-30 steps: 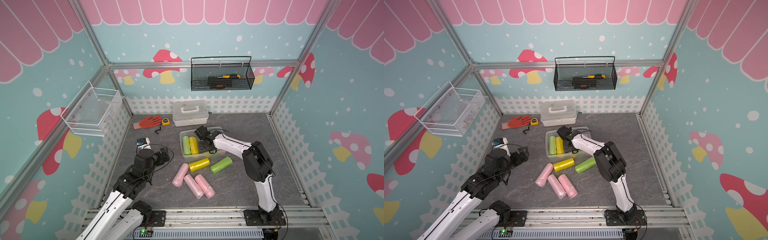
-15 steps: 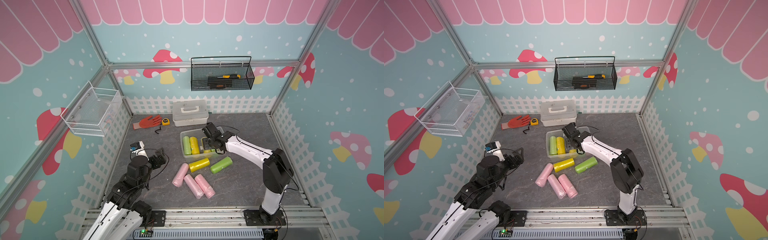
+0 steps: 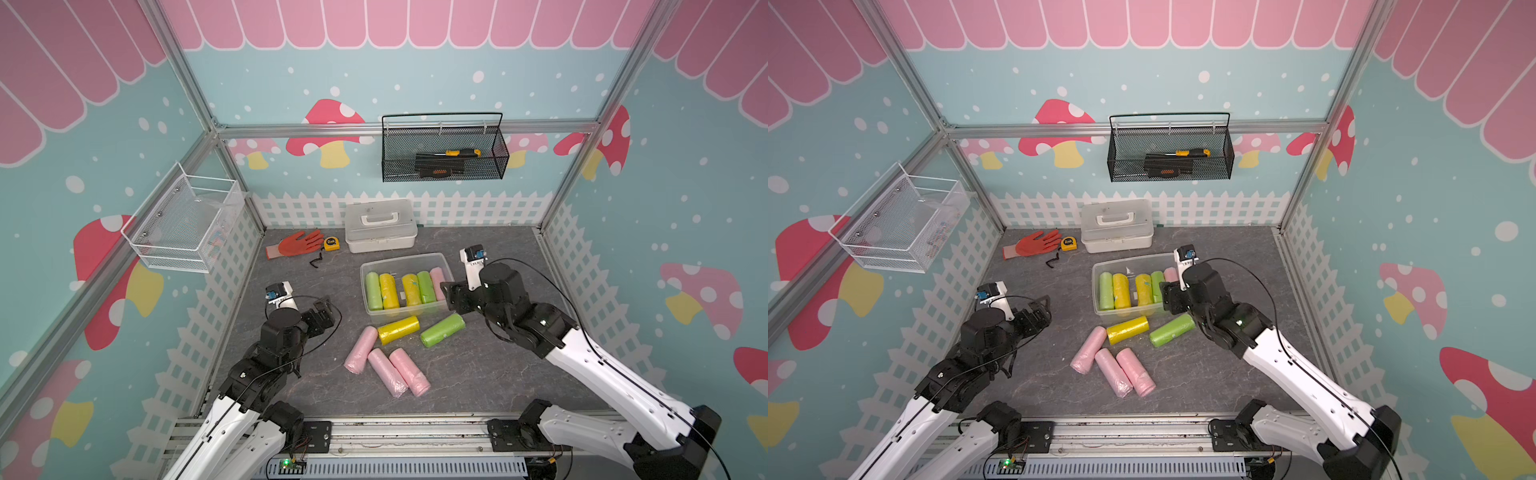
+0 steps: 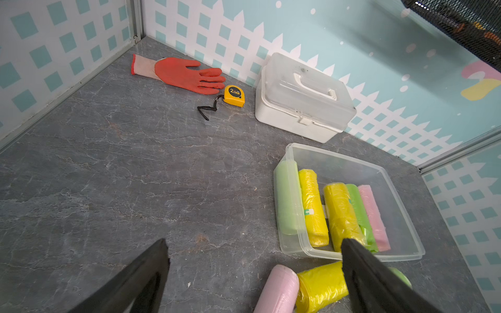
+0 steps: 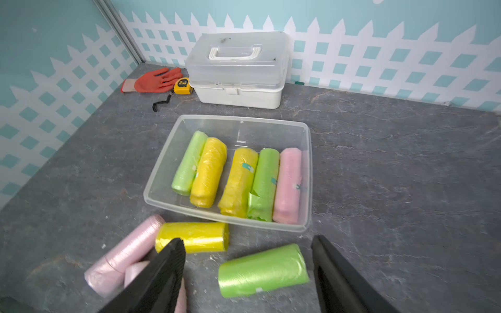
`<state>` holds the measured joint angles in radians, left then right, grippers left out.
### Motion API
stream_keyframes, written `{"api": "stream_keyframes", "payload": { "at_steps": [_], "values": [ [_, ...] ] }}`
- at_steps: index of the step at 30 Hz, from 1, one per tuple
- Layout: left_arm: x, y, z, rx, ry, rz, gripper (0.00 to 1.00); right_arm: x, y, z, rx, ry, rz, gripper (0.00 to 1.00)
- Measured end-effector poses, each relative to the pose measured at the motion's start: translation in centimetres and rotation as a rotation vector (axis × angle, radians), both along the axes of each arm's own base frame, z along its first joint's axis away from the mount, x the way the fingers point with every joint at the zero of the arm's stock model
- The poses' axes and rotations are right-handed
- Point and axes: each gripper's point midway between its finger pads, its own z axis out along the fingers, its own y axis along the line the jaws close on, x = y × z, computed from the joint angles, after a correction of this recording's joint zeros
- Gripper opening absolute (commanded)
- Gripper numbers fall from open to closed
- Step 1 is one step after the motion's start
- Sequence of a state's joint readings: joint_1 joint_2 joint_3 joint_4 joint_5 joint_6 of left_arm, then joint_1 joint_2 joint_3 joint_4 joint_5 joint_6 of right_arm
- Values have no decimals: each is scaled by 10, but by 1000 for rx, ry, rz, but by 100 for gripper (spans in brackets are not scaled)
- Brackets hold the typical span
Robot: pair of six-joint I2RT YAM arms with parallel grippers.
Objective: Put the roll of trash bags into the storage box
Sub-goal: Place the roll of trash bags in the storage box, then pick up the roll of trash bags from the center of the board.
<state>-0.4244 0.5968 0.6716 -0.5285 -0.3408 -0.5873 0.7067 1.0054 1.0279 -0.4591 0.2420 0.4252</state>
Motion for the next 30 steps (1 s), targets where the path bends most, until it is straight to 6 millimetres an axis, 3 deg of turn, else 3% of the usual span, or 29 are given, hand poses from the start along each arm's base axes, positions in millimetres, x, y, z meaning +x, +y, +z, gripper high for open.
{"api": "stream_keyframes", "payload": {
  "at_steps": [3,5,8,13,19,23,30],
  "values": [
    [0,0,-1,1,3,0,99,-19,-17,-13,1,-29,3,81],
    [0,0,-2,1,4,0,99,-28,-23,-27,1,-35,18,91],
    [0,0,-6,4,12,0,99,-42,-25,-54,10,-48,69,98],
    [1,0,-12,6,30,2,99,-61,-24,-79,44,-111,159,99],
    [2,-6,-23,-1,65,-21,99,-67,-24,-63,71,-238,199,99],
    [2,-15,-43,-32,137,-47,99,-64,-22,-54,74,-280,205,99],
    [-7,-31,-90,-22,344,-117,98,-52,-12,-77,12,-216,218,99]
  ]
}}
